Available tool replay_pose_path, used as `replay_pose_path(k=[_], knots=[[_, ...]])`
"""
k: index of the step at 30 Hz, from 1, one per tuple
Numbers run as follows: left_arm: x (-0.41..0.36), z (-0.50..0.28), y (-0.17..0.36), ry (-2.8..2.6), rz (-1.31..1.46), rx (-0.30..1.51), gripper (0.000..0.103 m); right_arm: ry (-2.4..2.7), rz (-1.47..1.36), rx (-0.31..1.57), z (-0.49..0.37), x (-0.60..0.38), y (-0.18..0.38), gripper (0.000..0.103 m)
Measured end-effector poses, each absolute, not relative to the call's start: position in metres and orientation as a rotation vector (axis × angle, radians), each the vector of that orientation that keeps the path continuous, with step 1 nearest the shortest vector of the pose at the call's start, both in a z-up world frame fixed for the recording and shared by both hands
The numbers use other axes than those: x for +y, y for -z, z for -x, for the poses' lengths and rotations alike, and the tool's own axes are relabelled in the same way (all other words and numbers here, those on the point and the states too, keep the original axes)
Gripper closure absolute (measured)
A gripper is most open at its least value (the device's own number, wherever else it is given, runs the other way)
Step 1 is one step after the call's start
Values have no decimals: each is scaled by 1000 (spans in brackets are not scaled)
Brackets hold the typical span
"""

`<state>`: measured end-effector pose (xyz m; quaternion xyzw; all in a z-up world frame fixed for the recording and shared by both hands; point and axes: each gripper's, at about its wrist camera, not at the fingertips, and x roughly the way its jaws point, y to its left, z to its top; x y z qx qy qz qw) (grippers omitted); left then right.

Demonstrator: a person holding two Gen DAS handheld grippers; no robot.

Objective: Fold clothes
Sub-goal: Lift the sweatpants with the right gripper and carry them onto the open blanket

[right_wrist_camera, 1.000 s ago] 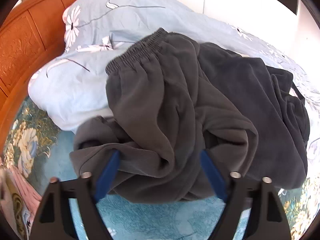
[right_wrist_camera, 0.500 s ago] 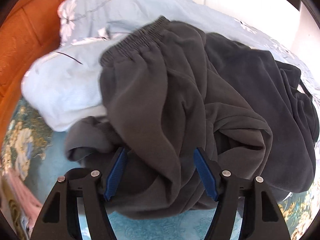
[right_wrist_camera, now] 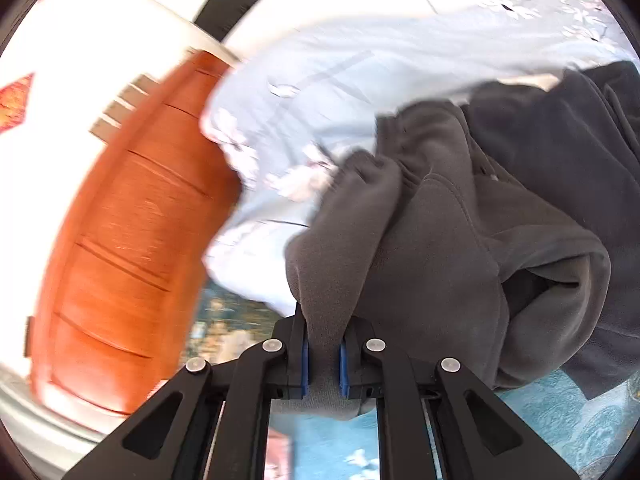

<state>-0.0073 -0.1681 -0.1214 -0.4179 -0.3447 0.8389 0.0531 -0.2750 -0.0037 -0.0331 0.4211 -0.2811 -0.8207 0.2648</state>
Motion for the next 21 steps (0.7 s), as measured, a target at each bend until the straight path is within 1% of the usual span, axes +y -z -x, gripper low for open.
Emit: replay_pose_path(k=[3, 5, 7, 9, 13, 16, 19, 21], knots=[[-160, -4, 103, -2541, 1247, -1028, 0, 2141, -1009, -838, 243, 25, -7, 92], [-154, -14, 88, -2551, 1239, -974, 0, 2109, -942, -862, 219, 46, -29, 92], [-147, -24, 74, -2560, 1232, -920, 0, 2101, -899, -872, 194, 71, -41, 92], [-141, -33, 66, -2536, 1234, -914, 0, 2095, -867, -885, 175, 96, -50, 92], [-128, -52, 50, -2486, 1239, -908, 0, 2163, -846, -869, 126, 168, -67, 92], [-111, -67, 38, -2480, 1204, -868, 0, 2230, -808, -876, 95, 226, -86, 92], [-88, -78, 27, -2459, 1185, -800, 0, 2340, -711, -835, 55, 276, -130, 92], [-72, -85, 22, -2435, 1167, -769, 0, 2411, -640, -747, 29, 306, -170, 92]])
